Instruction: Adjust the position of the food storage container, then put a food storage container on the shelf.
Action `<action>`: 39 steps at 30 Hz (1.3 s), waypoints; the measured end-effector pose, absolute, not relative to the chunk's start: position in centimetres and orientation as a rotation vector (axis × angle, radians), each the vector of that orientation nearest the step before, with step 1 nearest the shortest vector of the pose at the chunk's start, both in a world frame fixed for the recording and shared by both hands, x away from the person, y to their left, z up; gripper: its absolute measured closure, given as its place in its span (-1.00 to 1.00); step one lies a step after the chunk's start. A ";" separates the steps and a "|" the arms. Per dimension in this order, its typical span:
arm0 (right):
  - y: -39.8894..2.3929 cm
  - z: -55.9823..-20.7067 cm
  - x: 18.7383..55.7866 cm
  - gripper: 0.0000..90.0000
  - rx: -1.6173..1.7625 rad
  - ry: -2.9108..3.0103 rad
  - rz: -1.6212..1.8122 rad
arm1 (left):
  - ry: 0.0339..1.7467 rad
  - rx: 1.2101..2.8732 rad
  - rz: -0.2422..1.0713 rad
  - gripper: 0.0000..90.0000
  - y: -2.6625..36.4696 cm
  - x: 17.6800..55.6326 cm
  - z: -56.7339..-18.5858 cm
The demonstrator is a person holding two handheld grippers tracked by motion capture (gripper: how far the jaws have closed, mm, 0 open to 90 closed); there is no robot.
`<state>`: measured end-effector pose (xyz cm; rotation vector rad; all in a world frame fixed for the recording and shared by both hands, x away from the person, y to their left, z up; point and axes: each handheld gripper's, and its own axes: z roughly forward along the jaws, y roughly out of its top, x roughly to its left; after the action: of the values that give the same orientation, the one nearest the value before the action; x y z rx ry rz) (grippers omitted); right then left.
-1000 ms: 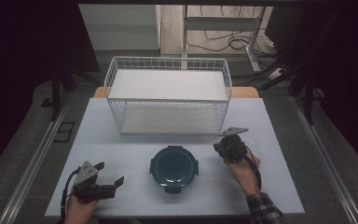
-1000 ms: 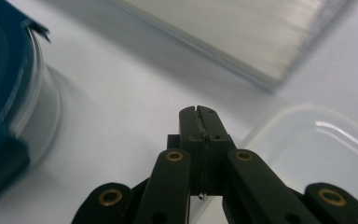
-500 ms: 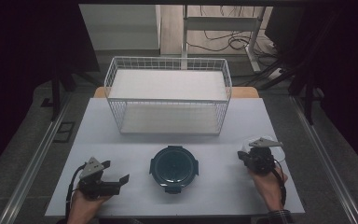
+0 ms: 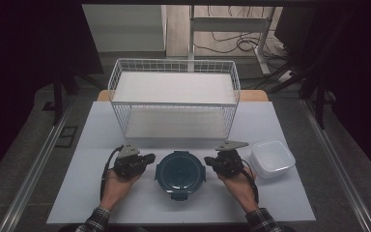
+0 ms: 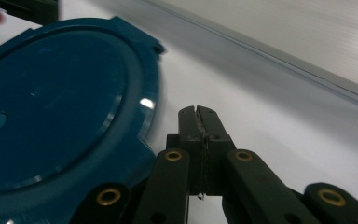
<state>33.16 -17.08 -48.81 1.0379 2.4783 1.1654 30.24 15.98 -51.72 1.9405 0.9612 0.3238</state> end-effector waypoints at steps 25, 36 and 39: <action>-17.8 -47.5 29.7 0.83 0.939 2.459 1.177 | 0.997 1.964 0.362 0.42 16.6 25.9 -50.5; -20.5 -48.1 28.8 -0.31 1.042 2.467 1.244 | 1.071 1.907 0.295 -0.53 18.5 24.5 -50.8; -20.5 -47.7 28.7 -0.39 1.050 2.480 1.240 | 1.048 1.893 0.251 -0.56 18.6 24.5 -50.6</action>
<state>28.73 -20.49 -47.68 1.0504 2.4801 1.2395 24.46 18.63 -50.60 1.8933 1.0483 0.2510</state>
